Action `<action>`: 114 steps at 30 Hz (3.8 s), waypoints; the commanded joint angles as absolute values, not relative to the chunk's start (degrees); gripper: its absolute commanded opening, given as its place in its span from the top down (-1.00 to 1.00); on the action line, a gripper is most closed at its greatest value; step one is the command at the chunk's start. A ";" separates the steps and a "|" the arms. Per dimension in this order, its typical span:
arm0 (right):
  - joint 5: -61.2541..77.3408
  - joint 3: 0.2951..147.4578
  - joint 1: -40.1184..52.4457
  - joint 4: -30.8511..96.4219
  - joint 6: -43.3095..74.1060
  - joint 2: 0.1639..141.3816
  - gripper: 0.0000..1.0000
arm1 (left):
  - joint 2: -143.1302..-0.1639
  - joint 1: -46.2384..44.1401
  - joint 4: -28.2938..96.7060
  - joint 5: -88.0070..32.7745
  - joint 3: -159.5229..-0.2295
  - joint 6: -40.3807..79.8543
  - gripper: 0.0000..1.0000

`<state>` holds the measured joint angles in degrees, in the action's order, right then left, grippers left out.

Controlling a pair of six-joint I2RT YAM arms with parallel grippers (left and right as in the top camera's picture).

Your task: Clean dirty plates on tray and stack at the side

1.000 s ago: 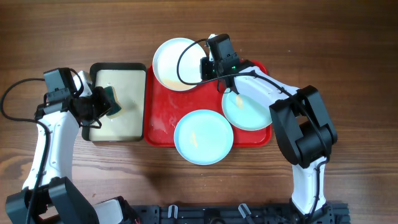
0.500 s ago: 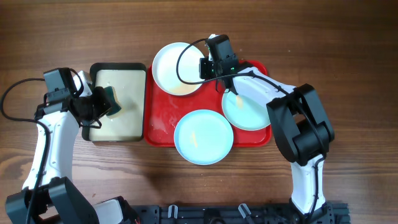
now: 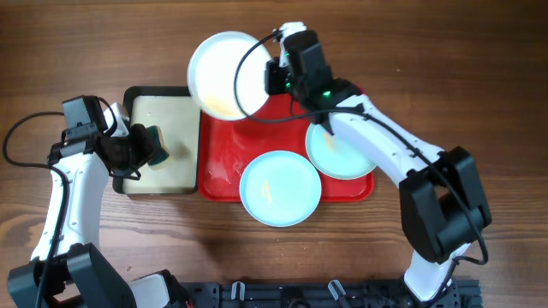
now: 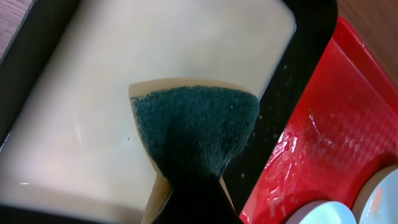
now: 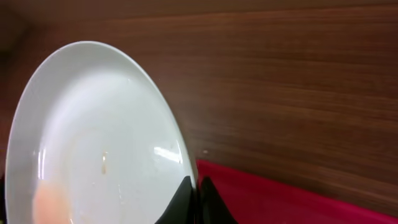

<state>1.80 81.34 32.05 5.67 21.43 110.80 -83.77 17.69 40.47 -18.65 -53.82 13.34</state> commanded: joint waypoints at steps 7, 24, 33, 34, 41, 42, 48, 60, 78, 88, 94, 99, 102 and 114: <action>-14.66 81.52 43.16 -2.52 22.44 115.28 0.91 | -83.26 17.85 42.72 -18.20 -52.82 10.46 0.92; -16.99 81.52 45.91 -22.76 0.62 121.73 0.91 | -83.26 17.85 43.16 -17.98 -51.27 10.50 0.92; -16.99 81.52 47.68 -31.90 -16.03 121.73 0.91 | -83.26 17.85 43.16 -17.98 -51.27 10.48 0.92; -16.99 81.52 48.05 -32.67 -18.06 121.73 0.91 | -83.26 17.85 43.16 -17.98 -51.27 10.48 0.92; -16.99 81.52 50.81 -41.76 -40.16 121.73 0.92 | -83.26 17.85 43.11 -17.96 -51.27 10.48 0.92; -16.99 81.52 51.31 -44.01 -44.10 121.73 0.91 | -83.26 17.85 43.09 -17.98 -51.27 10.48 0.92; -16.97 81.52 52.34 -52.90 -56.42 121.73 0.91 | -83.26 17.85 43.09 -17.96 -51.27 10.48 0.92; -16.53 81.52 52.34 -53.60 -63.09 121.73 0.91 | -83.26 17.85 40.27 -17.96 -51.27 10.72 0.92; -13.30 81.52 52.45 -53.15 -65.84 121.73 0.91 | -83.26 17.85 39.44 -17.96 -51.27 10.85 0.92; -15.77 81.52 52.56 -53.98 -58.17 121.73 0.91 | -83.26 17.85 39.44 -17.96 -51.27 10.68 0.92; -22.24 81.52 52.53 -53.78 -55.00 121.73 0.91 | -83.26 17.85 39.44 -17.96 -51.27 10.68 0.92; -27.77 81.52 51.53 -46.00 -31.99 121.73 0.91 | -83.26 17.85 39.48 -17.98 -51.24 10.68 0.92; -28.58 81.52 49.98 -37.23 -17.63 121.71 0.91 | -83.26 17.85 39.44 -18.00 -51.27 10.68 0.92; 5.61 81.54 34.63 -9.87 21.52 109.80 0.91 | -83.26 16.16 38.76 -18.17 -51.27 10.68 0.92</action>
<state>-8.56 80.93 39.92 -14.66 8.27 117.14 -83.77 16.82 39.13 -17.89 -51.46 11.40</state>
